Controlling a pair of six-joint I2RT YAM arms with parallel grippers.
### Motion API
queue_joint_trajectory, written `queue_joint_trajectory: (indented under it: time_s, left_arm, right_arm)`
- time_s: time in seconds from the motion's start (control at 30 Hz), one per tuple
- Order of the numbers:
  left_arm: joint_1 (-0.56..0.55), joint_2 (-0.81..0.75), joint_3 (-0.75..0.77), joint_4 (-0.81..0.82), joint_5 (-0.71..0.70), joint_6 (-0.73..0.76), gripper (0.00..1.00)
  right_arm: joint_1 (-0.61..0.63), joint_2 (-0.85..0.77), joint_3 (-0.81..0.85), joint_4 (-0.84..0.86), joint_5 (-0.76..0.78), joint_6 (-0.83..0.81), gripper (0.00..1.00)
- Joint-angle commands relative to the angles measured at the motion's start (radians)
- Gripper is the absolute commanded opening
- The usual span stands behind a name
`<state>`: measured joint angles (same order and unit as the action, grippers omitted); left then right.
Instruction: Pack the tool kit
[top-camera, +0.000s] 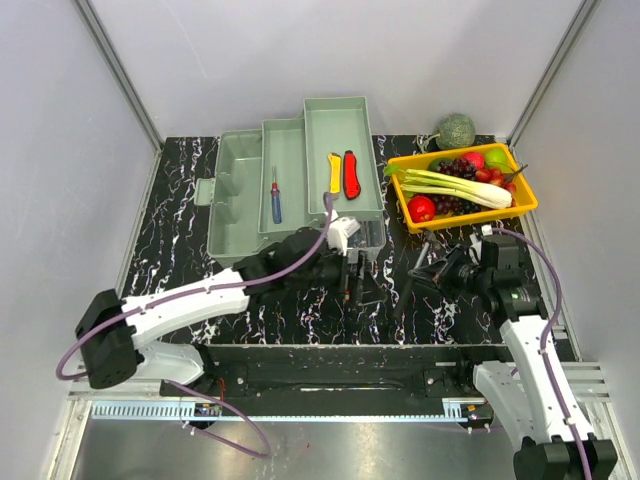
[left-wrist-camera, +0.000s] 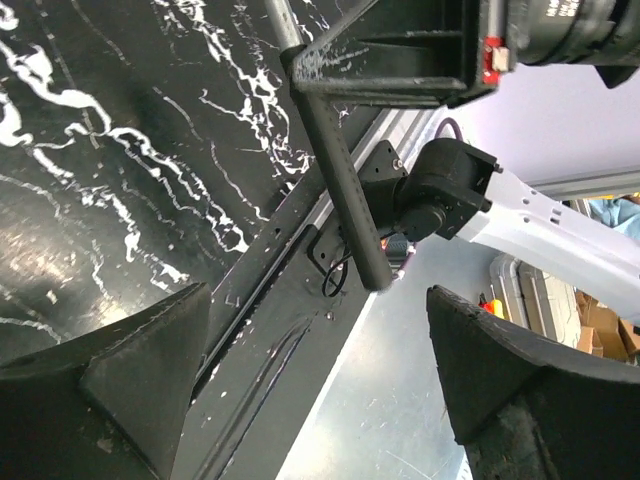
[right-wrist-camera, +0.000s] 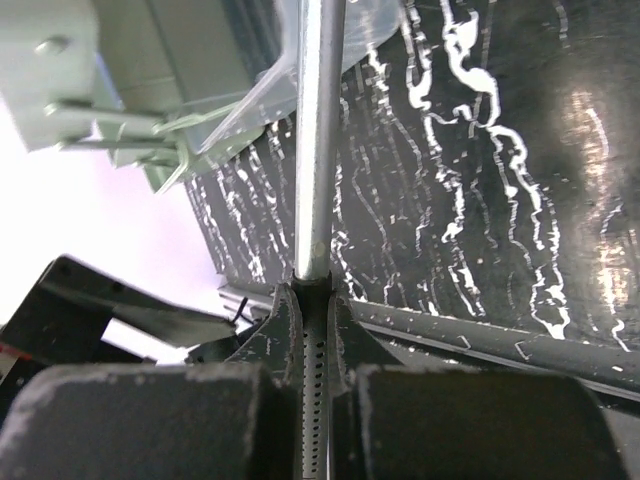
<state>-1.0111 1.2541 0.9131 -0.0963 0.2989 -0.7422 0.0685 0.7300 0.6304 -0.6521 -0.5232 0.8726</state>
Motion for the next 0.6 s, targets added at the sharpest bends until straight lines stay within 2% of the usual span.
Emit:
queue_joint_trajectory:
  time_s: [0.0, 0.13, 0.33, 0.43, 0.53, 0.57]
  left_arm:
    - [-0.055, 0.091, 0.139, 0.092, -0.072, 0.004, 0.91]
    - [-0.084, 0.175, 0.214, 0.092, -0.051, -0.002, 0.88]
    - [-0.115, 0.263, 0.308, 0.098, -0.023, -0.020, 0.77]
    - [-0.119, 0.286, 0.323, 0.066, -0.012, -0.025, 0.65]
    - [-0.122, 0.298, 0.336, 0.038, -0.004, -0.017, 0.46]
    - [-0.123, 0.303, 0.337, 0.030, -0.006, -0.013, 0.37]
  right_arm:
    - [0.007, -0.087, 0.094, 0.009, -0.118, -0.004, 0.00]
    - [0.005, -0.158, 0.117, 0.008, -0.158, -0.001, 0.00]
    - [0.005, -0.196, 0.121, 0.025, -0.193, 0.009, 0.00]
    - [0.005, -0.205, 0.121, 0.042, -0.202, 0.014, 0.00]
    - [0.005, -0.213, 0.123, 0.052, -0.207, 0.023, 0.00]
    - [0.005, -0.213, 0.126, 0.054, -0.207, 0.025, 0.00]
